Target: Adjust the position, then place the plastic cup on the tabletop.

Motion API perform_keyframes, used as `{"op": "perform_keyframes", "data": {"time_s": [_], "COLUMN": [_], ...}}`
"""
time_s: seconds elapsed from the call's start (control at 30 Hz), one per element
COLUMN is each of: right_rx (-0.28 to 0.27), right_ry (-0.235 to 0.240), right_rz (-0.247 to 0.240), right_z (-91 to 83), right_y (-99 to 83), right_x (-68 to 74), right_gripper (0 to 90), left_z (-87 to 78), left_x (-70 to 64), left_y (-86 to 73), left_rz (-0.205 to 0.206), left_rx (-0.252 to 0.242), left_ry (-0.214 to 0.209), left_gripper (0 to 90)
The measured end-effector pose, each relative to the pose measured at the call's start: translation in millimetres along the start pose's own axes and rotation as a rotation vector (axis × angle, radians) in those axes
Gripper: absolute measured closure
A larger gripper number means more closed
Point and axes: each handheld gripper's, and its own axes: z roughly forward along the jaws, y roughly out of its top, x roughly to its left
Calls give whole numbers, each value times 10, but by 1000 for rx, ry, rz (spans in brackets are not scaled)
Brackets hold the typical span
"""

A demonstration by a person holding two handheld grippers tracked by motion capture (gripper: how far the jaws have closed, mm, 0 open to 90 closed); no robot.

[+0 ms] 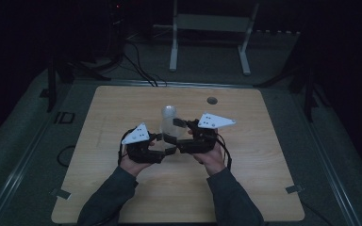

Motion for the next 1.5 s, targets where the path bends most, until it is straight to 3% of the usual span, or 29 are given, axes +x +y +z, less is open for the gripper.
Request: {"op": "perform_keyframes", "data": {"time_s": [0.2,0.43,0.63,1.0,1.27,1.5], "right_rx": [12,17,24,21,20,36], "right_ry": [-28,-48,-67,-82,-92,-114], "right_rz": [-28,-41,-56,-57,-57,-78], "right_z": [-3,-10,-24,-74,-95,-108], "right_y": [-5,5,5,6,-7,-20], "right_x": [9,9,8,-17,-24,-21], "right_gripper": [281,282,283,284,284,284], "left_z": [-24,-75,-141,-174,-193,-225], "left_x": [-1,-6,6,47,78,104], "left_y": [4,18,-5,-28,-54,-70], "left_rz": [0,19,12,7,-1,-12], "left_rx": [-2,-1,-6,20,70,71], "left_ry": [29,57,82,121,189,215], "left_gripper": [288,280,279,281,297,301]}}
